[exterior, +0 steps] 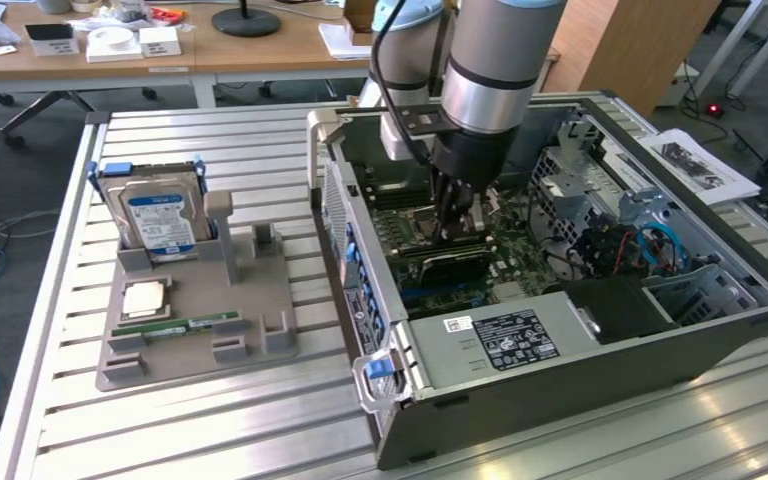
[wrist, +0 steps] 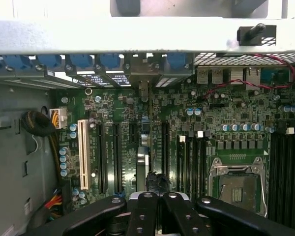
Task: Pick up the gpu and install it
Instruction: 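Press down on the gpu until it lock into place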
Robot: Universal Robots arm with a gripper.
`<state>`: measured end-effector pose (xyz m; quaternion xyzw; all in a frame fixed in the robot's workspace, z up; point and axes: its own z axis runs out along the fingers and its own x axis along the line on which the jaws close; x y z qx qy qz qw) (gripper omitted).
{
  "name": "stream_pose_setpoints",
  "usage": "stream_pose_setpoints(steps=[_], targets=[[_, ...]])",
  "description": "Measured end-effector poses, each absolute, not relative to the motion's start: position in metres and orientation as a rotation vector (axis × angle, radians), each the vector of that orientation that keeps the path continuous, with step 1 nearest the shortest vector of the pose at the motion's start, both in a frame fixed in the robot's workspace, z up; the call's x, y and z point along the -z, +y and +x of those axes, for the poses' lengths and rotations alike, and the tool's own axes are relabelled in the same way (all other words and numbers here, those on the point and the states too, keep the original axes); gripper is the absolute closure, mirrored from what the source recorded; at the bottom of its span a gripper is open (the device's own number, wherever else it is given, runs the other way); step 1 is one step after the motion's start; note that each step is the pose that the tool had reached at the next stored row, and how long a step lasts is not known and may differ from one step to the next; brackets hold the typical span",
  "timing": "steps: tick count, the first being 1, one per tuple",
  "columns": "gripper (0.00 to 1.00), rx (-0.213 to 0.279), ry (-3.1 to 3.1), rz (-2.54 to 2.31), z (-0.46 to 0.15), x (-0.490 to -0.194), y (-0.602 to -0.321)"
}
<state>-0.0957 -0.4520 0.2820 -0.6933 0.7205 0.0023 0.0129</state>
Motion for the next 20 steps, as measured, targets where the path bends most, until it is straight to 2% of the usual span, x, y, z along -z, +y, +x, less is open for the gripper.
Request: stream_pose_setpoints(steps=[20], targets=[[0.89, -0.008, 2.245, -2.160, -0.0957, -0.2814, -0.4521]])
